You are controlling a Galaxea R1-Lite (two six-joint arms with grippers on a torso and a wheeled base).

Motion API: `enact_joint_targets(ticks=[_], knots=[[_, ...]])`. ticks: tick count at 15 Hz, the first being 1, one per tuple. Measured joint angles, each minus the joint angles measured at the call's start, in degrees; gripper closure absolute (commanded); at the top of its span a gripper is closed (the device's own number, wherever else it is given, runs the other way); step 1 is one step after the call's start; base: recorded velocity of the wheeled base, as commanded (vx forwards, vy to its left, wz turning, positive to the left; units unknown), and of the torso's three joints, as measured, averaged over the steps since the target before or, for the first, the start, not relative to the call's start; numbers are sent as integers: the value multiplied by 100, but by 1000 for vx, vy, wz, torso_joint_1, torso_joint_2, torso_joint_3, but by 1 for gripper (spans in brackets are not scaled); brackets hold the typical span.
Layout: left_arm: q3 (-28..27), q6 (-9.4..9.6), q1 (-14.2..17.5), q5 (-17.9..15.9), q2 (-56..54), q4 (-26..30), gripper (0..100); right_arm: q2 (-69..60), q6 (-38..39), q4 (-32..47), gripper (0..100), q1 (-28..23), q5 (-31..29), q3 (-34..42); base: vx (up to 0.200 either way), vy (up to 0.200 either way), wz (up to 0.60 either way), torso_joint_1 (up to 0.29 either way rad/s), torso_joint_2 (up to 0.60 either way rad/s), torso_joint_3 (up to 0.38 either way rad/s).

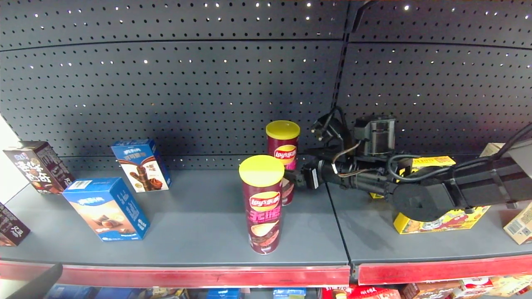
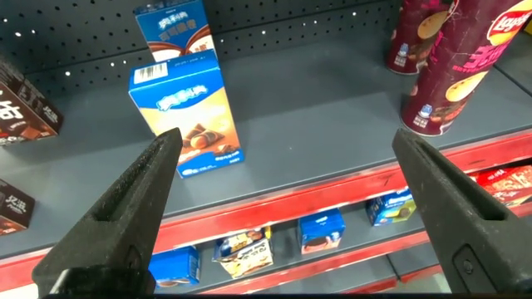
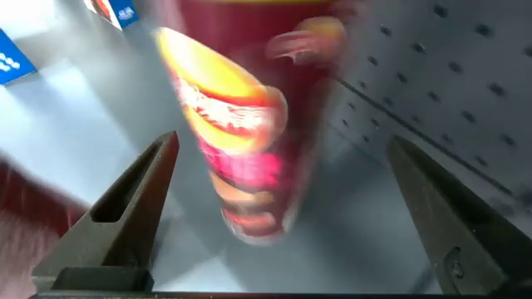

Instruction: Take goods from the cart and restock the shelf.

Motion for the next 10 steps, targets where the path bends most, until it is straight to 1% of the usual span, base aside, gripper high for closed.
enact_joint_targets(ticks=[5, 7, 10], knots=[[88, 0, -2, -1, -11, 0, 0, -695, 0, 2, 0, -160, 11, 684, 0, 0, 0, 0, 0, 0], [110, 0, -2, -4, -22, -2, 0, -974, 2, 50, 0, -193, 9, 828, 0, 0, 0, 0, 0, 0], [115, 0, -13, -9, -30, -2, 0, -1566, 20, 558, 0, -234, 11, 940, 0, 0, 0, 0, 0, 0]])
